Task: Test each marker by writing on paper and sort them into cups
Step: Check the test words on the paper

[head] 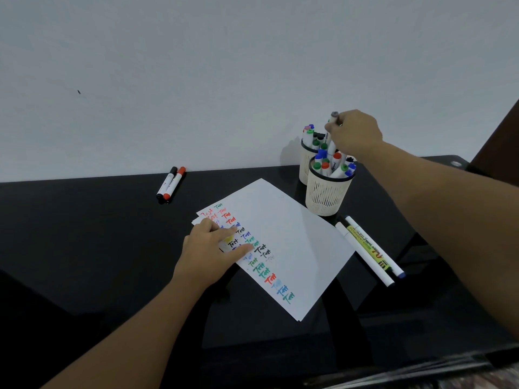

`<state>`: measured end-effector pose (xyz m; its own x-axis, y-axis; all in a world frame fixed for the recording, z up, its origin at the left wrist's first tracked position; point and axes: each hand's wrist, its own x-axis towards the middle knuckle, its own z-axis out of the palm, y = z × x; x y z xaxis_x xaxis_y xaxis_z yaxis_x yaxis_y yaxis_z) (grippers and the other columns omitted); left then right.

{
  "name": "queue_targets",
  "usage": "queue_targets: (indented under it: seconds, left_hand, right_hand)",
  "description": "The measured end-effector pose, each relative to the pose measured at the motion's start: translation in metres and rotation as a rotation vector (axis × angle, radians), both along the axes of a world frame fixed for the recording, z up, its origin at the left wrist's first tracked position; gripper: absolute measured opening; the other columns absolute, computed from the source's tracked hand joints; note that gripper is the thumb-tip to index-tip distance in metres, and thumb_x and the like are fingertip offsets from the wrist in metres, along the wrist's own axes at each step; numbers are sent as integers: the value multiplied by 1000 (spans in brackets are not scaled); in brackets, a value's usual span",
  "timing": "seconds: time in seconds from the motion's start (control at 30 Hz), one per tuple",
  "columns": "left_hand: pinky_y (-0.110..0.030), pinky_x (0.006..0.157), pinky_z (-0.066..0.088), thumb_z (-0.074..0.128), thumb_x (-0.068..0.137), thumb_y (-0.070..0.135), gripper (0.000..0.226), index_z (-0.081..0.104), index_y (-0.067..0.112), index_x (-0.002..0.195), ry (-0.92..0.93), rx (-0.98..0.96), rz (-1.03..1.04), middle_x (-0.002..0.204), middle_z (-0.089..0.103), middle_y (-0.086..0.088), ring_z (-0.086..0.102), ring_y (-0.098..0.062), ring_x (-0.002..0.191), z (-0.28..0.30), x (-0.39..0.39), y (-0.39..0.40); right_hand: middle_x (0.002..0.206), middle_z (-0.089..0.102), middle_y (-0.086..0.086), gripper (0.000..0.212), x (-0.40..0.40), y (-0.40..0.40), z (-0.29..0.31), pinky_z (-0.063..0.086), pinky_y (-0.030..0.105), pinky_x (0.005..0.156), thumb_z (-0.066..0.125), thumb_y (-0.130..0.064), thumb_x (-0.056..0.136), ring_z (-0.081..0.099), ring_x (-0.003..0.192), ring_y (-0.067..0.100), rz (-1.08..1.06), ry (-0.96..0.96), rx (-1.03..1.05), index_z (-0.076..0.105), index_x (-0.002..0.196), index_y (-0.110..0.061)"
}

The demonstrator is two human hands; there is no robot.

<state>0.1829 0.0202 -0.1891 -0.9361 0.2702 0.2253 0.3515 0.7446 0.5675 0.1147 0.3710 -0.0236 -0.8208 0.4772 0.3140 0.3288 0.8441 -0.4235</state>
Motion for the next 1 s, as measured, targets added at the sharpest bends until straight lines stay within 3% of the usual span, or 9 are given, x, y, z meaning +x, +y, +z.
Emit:
queue_targets:
  seconds: [0.27,0.4,0.53,0.63,0.7,0.8,0.93,1.0]
  left_hand:
    - [-32,100,36,64,72,81,74,68,35,130,-10,-3,2,103,46,17,46,-9,106,-2,-2,0]
    - [-34,101,38,66,72,79,73,68,34,130,-4,-3,4,102,47,16,46,-8,105,-2,-2,0]
    - [-33,103,36,68,74,76,70,68,34,130,-5,2,7,103,48,14,46,-9,105,0,-2,1]
    - [-34,103,37,69,74,76,68,69,35,128,-14,9,10,103,48,15,46,-8,105,0,-1,1]
    - [-36,104,38,68,73,77,69,69,36,128,-18,8,13,103,48,16,46,-9,106,0,-1,1]
    - [-38,104,42,67,71,81,71,69,37,127,-28,16,14,102,46,17,46,-9,106,-1,0,0]
    - [-40,101,47,66,68,83,72,70,38,124,-28,46,14,101,46,18,47,-6,105,0,1,-1]
    - [-41,101,46,67,70,79,69,70,36,124,-30,44,12,103,47,17,47,-8,107,0,2,-1]
  right_hand:
    - [125,61,15,61,-11,3,0,38,43,85,53,-67,93,52,120,36,-100,-188,7,64,119,-14]
    - [141,47,15,52,13,-15,5,40,47,104,55,-55,100,41,133,35,-105,-21,50,60,137,-19]
    - [130,55,9,33,42,-44,1,38,44,98,53,-43,103,48,124,31,-14,258,160,61,128,-24]
    - [105,62,2,20,62,-75,-11,39,41,85,52,-37,102,56,103,28,111,399,199,64,110,-23]
    - [87,62,-5,17,76,-100,-26,45,40,76,52,-34,101,59,87,24,240,427,93,64,103,-23]
    - [81,64,-8,14,90,-133,-64,50,37,71,56,-32,102,60,77,14,425,263,-91,65,108,-24]
    - [118,65,-5,31,97,-156,-124,51,33,94,54,-34,105,60,103,10,554,-77,-119,60,135,-27]
    - [126,63,-4,32,98,-158,-142,48,28,98,55,-32,105,57,111,10,547,-130,-134,60,137,-27]
